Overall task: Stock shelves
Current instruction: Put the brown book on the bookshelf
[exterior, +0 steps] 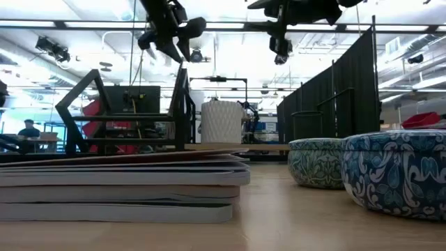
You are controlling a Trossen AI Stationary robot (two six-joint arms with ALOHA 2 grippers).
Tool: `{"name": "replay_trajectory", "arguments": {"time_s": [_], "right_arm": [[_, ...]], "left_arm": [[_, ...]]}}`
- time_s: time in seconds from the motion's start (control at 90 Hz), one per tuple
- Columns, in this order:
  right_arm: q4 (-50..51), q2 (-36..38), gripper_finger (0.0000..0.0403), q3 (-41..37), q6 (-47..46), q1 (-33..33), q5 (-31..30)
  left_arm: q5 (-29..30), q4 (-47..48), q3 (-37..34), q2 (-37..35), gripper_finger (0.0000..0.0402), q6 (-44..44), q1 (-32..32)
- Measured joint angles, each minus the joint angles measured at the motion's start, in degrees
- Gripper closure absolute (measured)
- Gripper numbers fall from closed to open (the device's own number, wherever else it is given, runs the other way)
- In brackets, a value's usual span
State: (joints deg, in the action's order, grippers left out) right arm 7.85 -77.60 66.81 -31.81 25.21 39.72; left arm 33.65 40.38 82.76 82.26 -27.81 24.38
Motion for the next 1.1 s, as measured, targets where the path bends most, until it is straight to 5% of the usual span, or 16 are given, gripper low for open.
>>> {"name": "replay_trajectory", "arguments": {"time_s": [0.444,0.789,1.1], "right_arm": [[0.01,-0.01,0.0273,0.0,0.52,0.0,0.0],[0.01,-0.02,0.0273,0.0,0.5,0.0,-0.02],[3.87,-0.02,0.0273,0.0,1.07,-1.12,-7.03]], "left_arm": [[0.07,0.56,2.78,0.01,0.0288,1.98,0.0],[-0.84,6.82,11.36,-0.25,0.0288,2.31,-0.41],[-27.98,22.83,13.75,-0.35,0.0289,-6.07,-6.87]]}}
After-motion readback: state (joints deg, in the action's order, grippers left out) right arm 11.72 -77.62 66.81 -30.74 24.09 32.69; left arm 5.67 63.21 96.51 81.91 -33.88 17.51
